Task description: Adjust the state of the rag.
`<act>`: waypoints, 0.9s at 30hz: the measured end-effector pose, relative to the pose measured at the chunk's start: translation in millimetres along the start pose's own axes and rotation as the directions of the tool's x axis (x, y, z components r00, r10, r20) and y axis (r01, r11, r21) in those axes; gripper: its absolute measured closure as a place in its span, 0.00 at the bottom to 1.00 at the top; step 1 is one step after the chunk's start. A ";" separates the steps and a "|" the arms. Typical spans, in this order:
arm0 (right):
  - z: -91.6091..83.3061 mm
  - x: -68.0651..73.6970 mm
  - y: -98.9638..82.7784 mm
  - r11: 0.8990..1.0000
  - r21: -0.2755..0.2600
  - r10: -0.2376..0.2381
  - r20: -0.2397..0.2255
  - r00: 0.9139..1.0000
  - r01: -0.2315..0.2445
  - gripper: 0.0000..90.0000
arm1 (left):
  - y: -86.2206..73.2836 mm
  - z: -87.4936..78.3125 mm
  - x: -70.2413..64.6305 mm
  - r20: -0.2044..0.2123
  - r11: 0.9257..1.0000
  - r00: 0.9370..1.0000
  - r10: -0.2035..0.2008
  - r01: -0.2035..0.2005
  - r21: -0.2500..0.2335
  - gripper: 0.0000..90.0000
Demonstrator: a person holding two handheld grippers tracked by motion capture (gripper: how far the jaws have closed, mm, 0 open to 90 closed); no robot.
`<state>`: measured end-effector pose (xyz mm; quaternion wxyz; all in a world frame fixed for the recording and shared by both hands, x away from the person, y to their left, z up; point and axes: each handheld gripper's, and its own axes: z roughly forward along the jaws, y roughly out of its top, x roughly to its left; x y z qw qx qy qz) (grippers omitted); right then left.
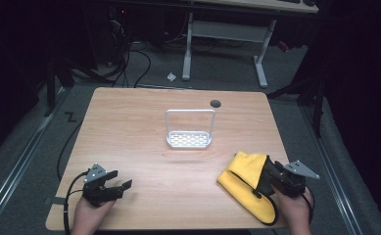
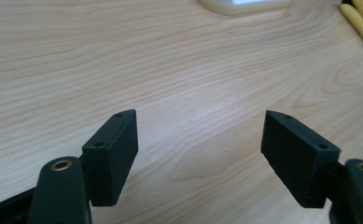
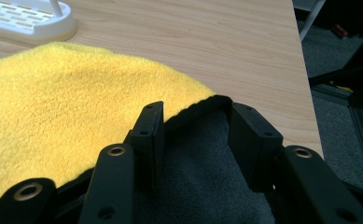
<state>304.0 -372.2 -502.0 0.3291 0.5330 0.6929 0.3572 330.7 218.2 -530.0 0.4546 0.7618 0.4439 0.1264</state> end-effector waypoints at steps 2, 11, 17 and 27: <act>0.9 -0.7 0.0 1.000 0.003 0.009 -0.007 1.000 -0.008 0.61 | 0.1 -2.3 3.6 0.012 0.999 0.999 -0.045 0.045 -0.016 0.30; -1.7 -6.5 -2.0 0.999 0.009 0.045 -0.030 0.999 -0.045 0.59 | 2.2 -0.5 -2.3 0.001 1.000 1.000 -0.011 0.011 -0.025 0.31; -1.2 -10.0 -3.5 0.998 0.017 0.063 -0.027 0.998 -0.063 0.62 | 1.2 -1.2 -1.6 0.006 1.000 1.000 -0.010 0.010 -0.025 0.30; -0.7 -9.8 -4.4 0.998 0.022 0.063 -0.030 0.998 -0.063 0.64 | 2.0 -0.6 -2.7 0.005 1.000 1.000 -0.005 0.005 -0.023 0.30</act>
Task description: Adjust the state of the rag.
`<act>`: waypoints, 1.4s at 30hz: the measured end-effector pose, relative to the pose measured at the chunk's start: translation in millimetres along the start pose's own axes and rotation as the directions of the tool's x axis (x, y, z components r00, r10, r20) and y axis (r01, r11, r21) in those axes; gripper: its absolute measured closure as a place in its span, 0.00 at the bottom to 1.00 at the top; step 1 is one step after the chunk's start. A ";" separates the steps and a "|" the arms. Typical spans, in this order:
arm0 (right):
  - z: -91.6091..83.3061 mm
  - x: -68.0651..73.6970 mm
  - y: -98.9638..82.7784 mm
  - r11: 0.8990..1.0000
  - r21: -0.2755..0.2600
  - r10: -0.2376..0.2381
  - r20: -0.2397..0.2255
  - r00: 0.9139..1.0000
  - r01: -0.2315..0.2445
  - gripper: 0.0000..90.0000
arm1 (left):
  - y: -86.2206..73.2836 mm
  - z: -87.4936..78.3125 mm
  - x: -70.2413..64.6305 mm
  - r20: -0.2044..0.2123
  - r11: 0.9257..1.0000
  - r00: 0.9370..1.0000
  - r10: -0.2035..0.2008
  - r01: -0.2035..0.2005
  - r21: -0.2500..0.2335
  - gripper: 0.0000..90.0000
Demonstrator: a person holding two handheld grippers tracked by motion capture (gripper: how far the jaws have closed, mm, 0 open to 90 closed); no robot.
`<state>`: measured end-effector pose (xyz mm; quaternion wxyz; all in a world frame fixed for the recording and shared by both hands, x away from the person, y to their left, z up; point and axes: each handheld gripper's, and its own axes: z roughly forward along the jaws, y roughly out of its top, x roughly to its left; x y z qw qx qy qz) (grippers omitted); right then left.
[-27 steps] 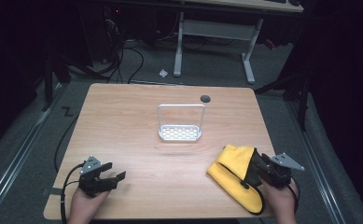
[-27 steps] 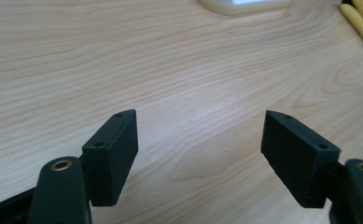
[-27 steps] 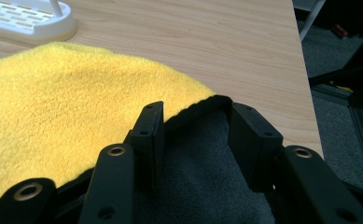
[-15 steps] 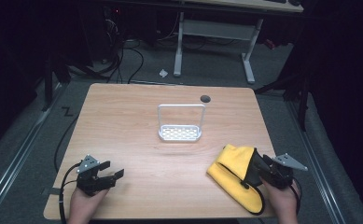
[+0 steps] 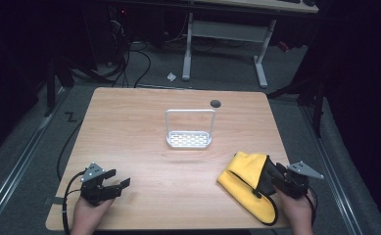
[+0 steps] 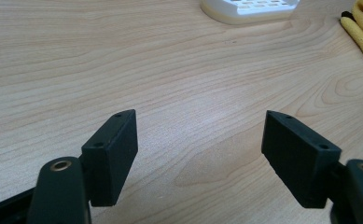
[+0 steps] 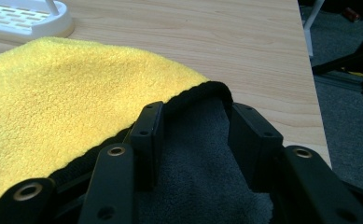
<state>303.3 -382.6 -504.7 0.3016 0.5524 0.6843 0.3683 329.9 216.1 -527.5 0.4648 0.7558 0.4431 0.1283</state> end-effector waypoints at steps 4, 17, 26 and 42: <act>2.4 0.5 -2.6 0.998 0.054 -0.012 -0.023 1.000 0.013 0.89 | -0.3 -0.7 0.0 -0.002 1.000 1.000 0.000 0.000 0.000 0.30; 19.1 26.9 -10.9 0.968 0.202 -0.119 -0.162 0.980 0.151 1.00 | 0.1 0.1 -3.4 0.005 1.000 1.000 0.010 -0.010 0.001 0.31; 28.2 76.4 -4.2 0.951 0.189 -0.187 -0.280 0.942 0.245 1.00 | 1.1 4.9 -10.1 0.035 1.000 0.999 0.028 -0.028 0.013 0.31; 42.1 161.4 3.3 0.909 0.122 -0.318 -0.416 0.852 0.398 0.99 | 4.4 25.4 -67.4 0.181 0.989 0.975 0.128 -0.140 0.053 0.32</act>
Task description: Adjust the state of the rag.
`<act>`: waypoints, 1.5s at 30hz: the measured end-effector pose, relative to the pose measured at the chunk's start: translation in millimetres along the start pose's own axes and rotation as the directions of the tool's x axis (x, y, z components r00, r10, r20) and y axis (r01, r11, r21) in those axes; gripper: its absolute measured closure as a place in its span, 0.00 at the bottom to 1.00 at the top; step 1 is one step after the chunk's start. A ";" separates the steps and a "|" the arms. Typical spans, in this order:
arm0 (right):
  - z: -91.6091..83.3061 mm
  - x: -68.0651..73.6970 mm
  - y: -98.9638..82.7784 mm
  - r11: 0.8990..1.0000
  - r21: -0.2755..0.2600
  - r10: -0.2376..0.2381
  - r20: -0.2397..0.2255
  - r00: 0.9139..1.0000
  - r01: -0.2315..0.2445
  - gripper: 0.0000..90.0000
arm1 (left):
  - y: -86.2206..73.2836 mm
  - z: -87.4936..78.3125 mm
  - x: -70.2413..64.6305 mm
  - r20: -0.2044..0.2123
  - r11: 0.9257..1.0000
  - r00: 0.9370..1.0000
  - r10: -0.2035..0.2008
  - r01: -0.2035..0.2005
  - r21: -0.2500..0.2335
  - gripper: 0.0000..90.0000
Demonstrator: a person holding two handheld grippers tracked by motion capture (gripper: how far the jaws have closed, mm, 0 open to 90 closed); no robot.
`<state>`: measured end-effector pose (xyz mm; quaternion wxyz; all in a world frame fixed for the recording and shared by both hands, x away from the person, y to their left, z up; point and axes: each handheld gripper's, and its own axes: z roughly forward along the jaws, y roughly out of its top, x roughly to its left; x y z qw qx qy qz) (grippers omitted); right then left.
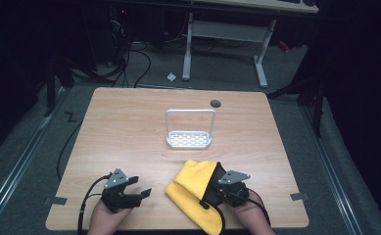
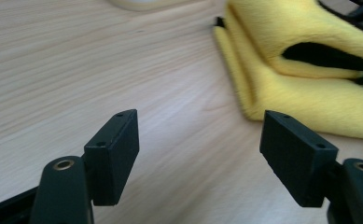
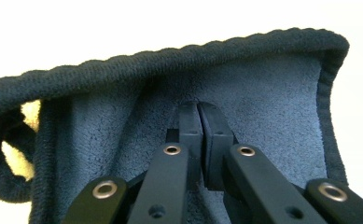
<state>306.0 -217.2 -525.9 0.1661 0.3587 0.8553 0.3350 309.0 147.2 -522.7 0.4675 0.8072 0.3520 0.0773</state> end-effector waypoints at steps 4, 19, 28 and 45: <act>1.9 3.2 1.7 1.000 0.000 -0.016 -0.002 1.000 0.016 0.98 | 5.3 8.6 -24.2 0.055 0.999 0.997 0.046 -0.046 0.009 0.35; 2.0 -2.0 0.3 1.000 -0.013 0.008 -0.025 1.000 -0.009 0.94 | 11.6 55.6 -86.1 0.138 0.977 0.976 0.167 -0.183 0.111 0.52; 2.1 -1.8 0.4 1.000 -0.013 0.005 -0.020 1.000 -0.005 0.92 | 8.1 58.6 -95.2 0.079 0.955 0.965 0.252 -0.261 0.144 0.91; 1.0 -4.2 -0.4 1.000 -0.008 -0.002 0.000 1.000 0.002 0.91 | 14.4 17.6 -56.5 0.019 0.987 0.988 0.152 -0.153 0.057 0.97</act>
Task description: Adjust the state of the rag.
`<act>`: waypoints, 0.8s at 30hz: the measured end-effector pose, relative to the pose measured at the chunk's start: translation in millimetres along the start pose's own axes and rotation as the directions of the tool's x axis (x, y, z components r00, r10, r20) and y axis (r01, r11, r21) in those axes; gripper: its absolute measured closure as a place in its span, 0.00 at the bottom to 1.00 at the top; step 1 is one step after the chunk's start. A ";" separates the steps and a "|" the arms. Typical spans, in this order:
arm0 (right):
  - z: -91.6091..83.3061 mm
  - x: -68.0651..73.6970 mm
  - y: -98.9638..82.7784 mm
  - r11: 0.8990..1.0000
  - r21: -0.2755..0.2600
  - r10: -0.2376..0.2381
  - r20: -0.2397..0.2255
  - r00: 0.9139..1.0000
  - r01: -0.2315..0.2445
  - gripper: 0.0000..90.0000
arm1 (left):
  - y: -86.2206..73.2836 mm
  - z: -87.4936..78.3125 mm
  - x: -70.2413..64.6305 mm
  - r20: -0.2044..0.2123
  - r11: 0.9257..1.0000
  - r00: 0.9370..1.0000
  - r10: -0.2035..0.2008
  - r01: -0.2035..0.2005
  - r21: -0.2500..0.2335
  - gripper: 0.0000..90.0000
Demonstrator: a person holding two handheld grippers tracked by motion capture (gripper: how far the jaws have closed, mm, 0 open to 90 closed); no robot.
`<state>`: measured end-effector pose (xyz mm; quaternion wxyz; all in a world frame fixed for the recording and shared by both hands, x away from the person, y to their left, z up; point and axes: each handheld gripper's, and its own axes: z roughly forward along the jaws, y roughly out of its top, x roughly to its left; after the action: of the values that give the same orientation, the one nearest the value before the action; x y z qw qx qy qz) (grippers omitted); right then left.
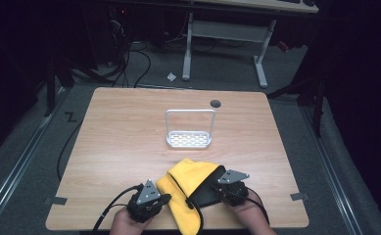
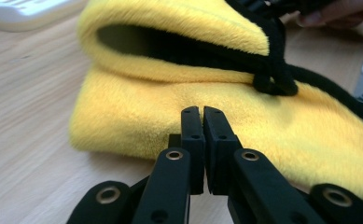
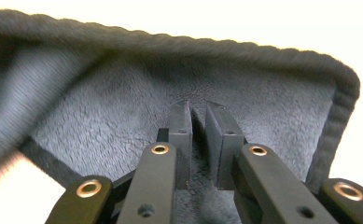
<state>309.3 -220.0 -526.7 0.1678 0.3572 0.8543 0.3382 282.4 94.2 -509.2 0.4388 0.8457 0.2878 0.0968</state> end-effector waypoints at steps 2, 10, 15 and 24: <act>-0.4 -0.7 -0.1 1.000 0.003 0.002 0.007 1.000 -0.002 0.91 | -1.0 -4.5 5.9 -0.011 1.000 1.000 -0.013 0.013 -0.008 0.97; -2.3 -6.2 -1.6 1.000 0.010 0.009 0.043 0.999 -0.009 0.94 | -5.6 -22.5 31.4 -0.042 0.994 0.995 -0.094 0.092 -0.053 0.98; -3.9 -11.1 -3.0 1.000 0.016 0.022 0.063 0.998 -0.023 0.94 | -13.4 -33.1 53.0 -0.080 0.986 0.985 -0.155 0.149 -0.073 0.98; -8.2 -24.8 -7.6 0.998 0.024 0.052 0.121 0.991 -0.055 0.95 | -22.4 -40.2 75.6 -0.090 0.967 0.966 -0.242 0.232 -0.107 0.97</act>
<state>318.2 -245.7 -525.1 0.2052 0.4019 0.8372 0.3089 318.3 175.0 -509.8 0.4719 0.7771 0.4041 0.1006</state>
